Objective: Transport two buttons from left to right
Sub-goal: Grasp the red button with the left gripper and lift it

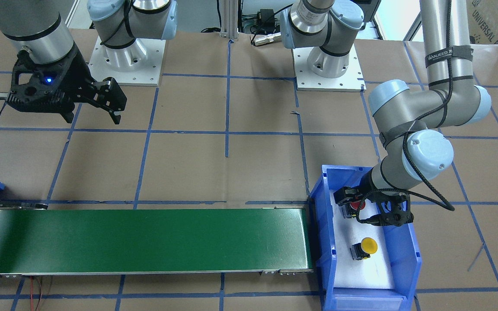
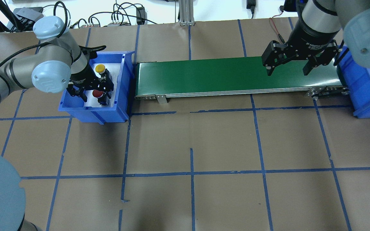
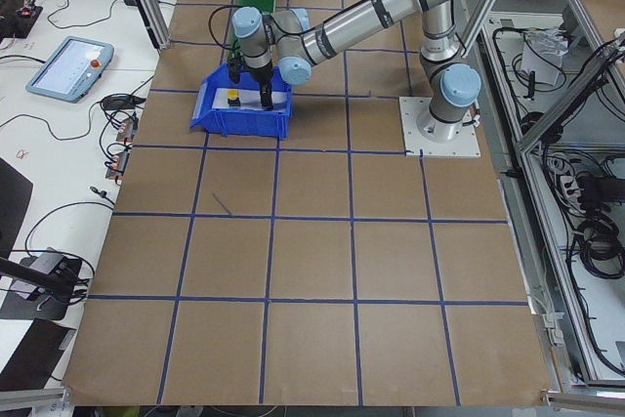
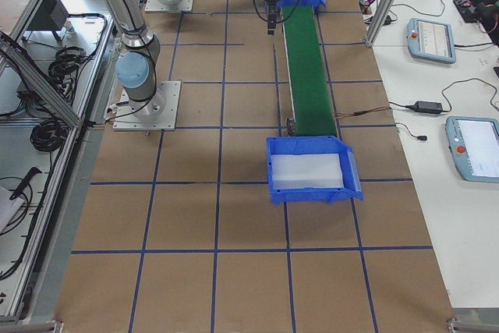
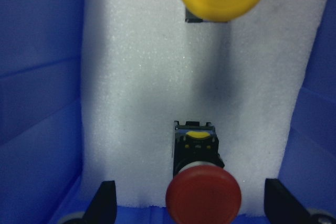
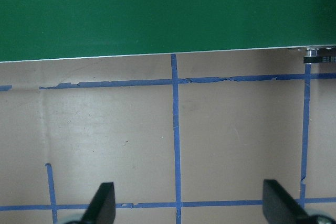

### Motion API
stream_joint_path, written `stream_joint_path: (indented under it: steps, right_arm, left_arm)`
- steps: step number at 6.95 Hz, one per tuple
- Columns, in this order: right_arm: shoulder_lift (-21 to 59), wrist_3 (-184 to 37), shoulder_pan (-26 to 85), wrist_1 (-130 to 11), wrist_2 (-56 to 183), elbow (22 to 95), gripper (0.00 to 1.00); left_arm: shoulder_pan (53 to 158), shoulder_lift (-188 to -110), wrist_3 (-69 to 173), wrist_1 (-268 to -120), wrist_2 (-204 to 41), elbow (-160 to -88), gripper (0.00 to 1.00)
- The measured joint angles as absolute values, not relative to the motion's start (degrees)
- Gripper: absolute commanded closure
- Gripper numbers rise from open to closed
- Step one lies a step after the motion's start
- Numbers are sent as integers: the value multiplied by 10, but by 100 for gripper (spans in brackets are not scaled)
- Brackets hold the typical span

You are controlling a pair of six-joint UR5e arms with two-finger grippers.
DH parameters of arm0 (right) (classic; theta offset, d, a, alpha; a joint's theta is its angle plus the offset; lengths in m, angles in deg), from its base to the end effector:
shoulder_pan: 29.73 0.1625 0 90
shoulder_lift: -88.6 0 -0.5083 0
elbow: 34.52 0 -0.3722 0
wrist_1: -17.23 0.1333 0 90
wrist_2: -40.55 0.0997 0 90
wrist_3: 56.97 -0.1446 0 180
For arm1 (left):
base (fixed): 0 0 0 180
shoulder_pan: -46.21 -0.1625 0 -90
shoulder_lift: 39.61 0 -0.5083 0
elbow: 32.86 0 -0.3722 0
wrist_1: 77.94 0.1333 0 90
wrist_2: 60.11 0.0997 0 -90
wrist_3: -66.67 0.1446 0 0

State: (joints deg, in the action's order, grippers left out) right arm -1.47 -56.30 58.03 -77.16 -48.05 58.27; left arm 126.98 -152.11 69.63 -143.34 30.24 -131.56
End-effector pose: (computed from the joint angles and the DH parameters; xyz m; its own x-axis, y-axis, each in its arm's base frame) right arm 0.1182 -0.4800 0.5115 -0.9994 0.0267 -0.0241 0.0274 0.9992 -0.0294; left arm -0.0352 -0.6088 0.2842 -0.9941 -0.1089 -0.0001 -0.1081 0.9874 0.1151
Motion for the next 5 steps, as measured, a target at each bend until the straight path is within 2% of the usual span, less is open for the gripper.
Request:
stream_joint_path:
  steps: [1, 2, 5]
  right_arm:
    - [-15, -563, 581, -772, -480, 583, 0]
    - [-15, -563, 581, -772, -480, 583, 0]
    - [-15, -563, 581, -772, -480, 582, 0]
  left_arm:
    - [1270, -1522, 696, -1432, 302, -1317, 62]
    - [1270, -1522, 694, -1431, 298, -1317, 69]
    - [1270, -1518, 691, -1432, 289, -1309, 75]
